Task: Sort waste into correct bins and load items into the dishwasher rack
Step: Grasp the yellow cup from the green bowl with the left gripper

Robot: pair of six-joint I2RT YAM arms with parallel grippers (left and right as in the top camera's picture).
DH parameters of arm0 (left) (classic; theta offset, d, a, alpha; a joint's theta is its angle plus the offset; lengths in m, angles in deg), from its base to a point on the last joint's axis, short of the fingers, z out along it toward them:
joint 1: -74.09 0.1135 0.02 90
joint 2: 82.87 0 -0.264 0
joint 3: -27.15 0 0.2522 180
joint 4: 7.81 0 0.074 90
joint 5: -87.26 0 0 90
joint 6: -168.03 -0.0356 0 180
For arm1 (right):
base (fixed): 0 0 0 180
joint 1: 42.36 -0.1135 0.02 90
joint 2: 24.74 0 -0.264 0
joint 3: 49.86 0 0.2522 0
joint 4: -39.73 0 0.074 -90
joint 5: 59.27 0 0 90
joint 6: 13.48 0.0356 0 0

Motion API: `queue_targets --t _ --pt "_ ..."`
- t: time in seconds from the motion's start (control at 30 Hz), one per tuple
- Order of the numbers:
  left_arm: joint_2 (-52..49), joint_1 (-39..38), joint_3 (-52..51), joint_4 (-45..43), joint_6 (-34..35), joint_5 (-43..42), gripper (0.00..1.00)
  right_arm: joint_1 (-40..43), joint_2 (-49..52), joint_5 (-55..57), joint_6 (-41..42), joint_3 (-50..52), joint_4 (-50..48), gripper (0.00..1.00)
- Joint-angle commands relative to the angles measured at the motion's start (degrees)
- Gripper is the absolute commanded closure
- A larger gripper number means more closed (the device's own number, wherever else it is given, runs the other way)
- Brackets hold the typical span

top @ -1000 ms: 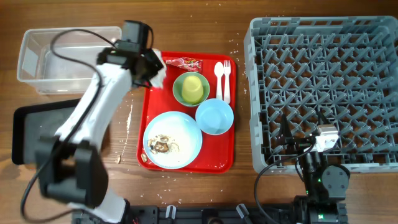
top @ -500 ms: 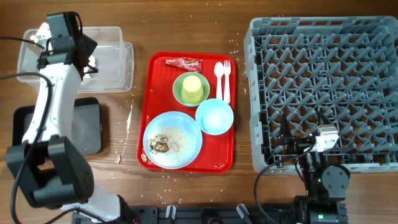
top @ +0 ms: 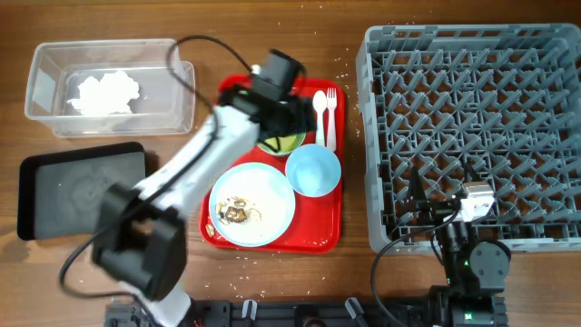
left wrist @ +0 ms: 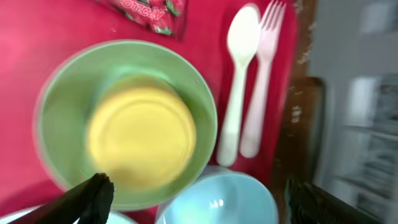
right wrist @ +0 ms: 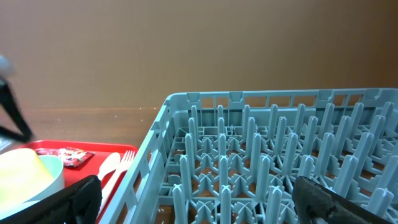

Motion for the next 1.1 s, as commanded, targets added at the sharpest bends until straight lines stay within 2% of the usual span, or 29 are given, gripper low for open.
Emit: queue_targets --t 0.0,0.1,0.37,0.4,0.53,0.6,0.63,0.73,0.83,1.0,1.07 --pt "-5.6 -1.81 -0.26 -2.25 -1.01 11.02 0.08 0.13 -0.22 0.72 0.24 0.04 -0.35 0.0" --pt "-7.08 -1.81 -0.26 -2.58 -1.03 17.03 0.08 0.13 -0.22 0.74 0.26 0.07 -0.35 0.0" --pt "-9.35 -1.84 -0.26 -7.13 -1.05 14.97 0.15 0.13 -0.22 0.72 0.24 0.07 -0.35 0.0" --pt "-10.05 -1.84 -0.26 -7.82 -1.03 12.33 0.24 0.13 -0.22 0.74 0.26 0.07 -0.35 0.0" --pt "-9.92 -1.95 -0.24 -7.87 -1.03 13.05 0.39 0.13 -0.22 0.72 0.24 0.07 -0.35 0.0" --pt "-8.68 -1.92 -0.24 -7.21 -1.01 13.53 0.63 0.13 -0.22 0.72 0.24 0.07 -0.35 0.0" --pt "-6.75 -1.92 -0.24 -6.75 -1.01 15.28 0.64 0.13 -0.22 0.74 0.26 0.07 -0.35 0.0" --pt "0.61 -0.92 -0.24 -5.62 -1.03 21.2 0.59 0.13 -0.22 0.72 0.26 0.07 -0.35 0.0" --pt "5.44 3.06 -0.24 -5.66 -1.03 24.0 0.58 0.13 -0.22 0.74 0.24 0.07 -0.35 0.0" --pt "7.26 15.17 -0.24 -5.55 -1.03 23.17 0.59 0.13 -0.22 0.72 0.24 0.07 -0.35 0.0" --pt "7.93 18.25 -0.24 -5.55 -1.03 18.69 0.59 0.13 -0.22 0.72 0.24 0.07 -0.35 0.0"
